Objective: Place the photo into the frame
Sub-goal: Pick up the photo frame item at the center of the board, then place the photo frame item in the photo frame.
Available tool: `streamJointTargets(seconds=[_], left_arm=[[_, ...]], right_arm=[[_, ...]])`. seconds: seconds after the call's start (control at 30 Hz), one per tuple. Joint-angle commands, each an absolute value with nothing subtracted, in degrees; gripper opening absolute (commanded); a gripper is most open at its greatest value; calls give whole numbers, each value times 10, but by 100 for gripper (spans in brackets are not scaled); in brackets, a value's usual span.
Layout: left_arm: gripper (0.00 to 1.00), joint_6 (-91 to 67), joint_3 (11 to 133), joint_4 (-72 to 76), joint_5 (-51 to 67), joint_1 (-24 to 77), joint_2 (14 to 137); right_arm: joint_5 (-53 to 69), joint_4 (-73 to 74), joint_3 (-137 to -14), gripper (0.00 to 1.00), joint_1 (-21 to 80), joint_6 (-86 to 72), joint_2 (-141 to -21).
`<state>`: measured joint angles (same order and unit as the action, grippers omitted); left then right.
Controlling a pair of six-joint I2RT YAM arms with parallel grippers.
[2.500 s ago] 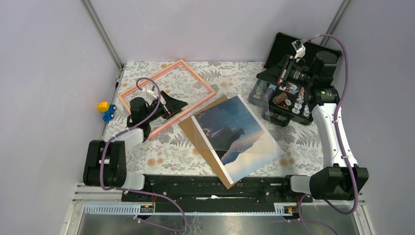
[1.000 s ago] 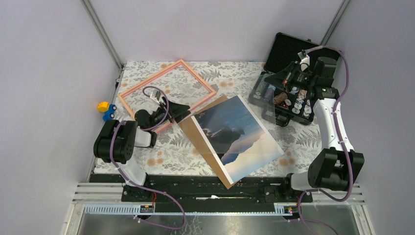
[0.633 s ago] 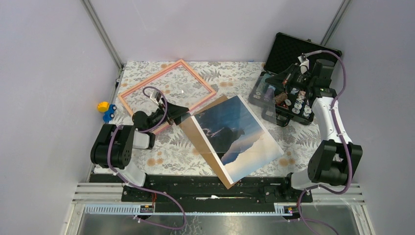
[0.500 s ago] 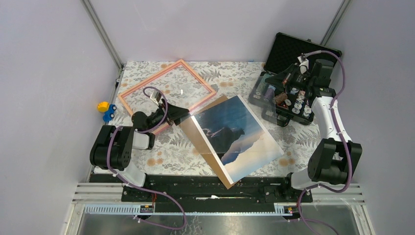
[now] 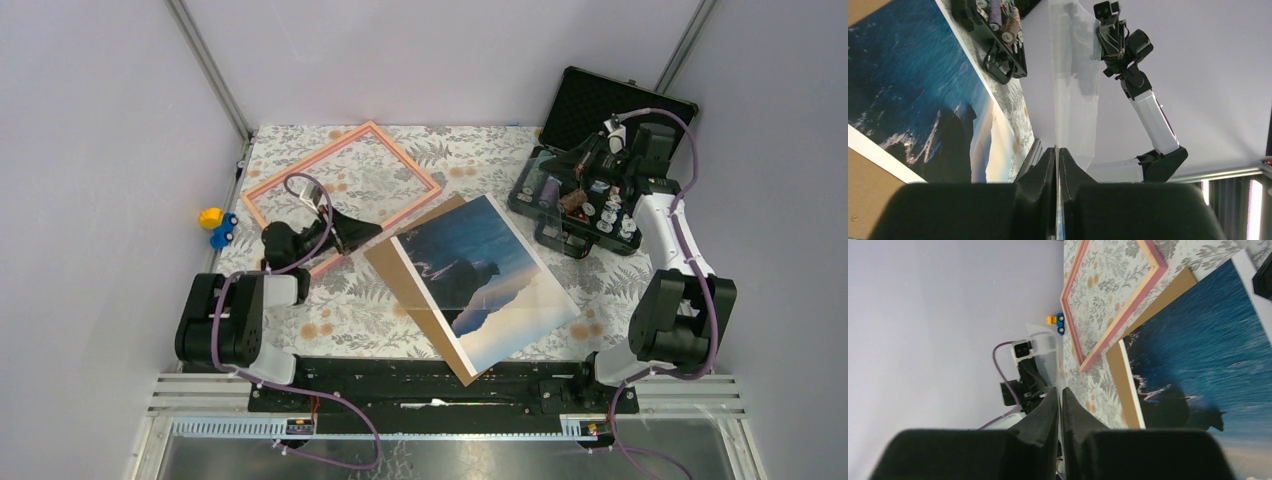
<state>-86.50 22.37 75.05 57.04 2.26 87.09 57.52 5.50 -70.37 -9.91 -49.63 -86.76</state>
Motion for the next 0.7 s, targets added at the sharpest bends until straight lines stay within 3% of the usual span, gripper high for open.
streamJointTargets(seconds=[0.0, 0.1, 0.23, 0.3, 0.67], left_arm=[[1, -727, 288, 517, 574, 1, 806], [0, -622, 351, 339, 554, -26, 790], [0, -619, 412, 285, 543, -66, 821], [0, -615, 437, 260, 526, -86, 838], [0, -634, 512, 284, 448, -158, 950]], right_arm=[[546, 32, -701, 19, -99, -498, -888], [534, 32, -713, 40, -86, -487, -915], [492, 84, -756, 71, -81, -437, -949], [453, 151, -802, 79, -82, -386, -968], [386, 181, -844, 88, -80, -307, -987]])
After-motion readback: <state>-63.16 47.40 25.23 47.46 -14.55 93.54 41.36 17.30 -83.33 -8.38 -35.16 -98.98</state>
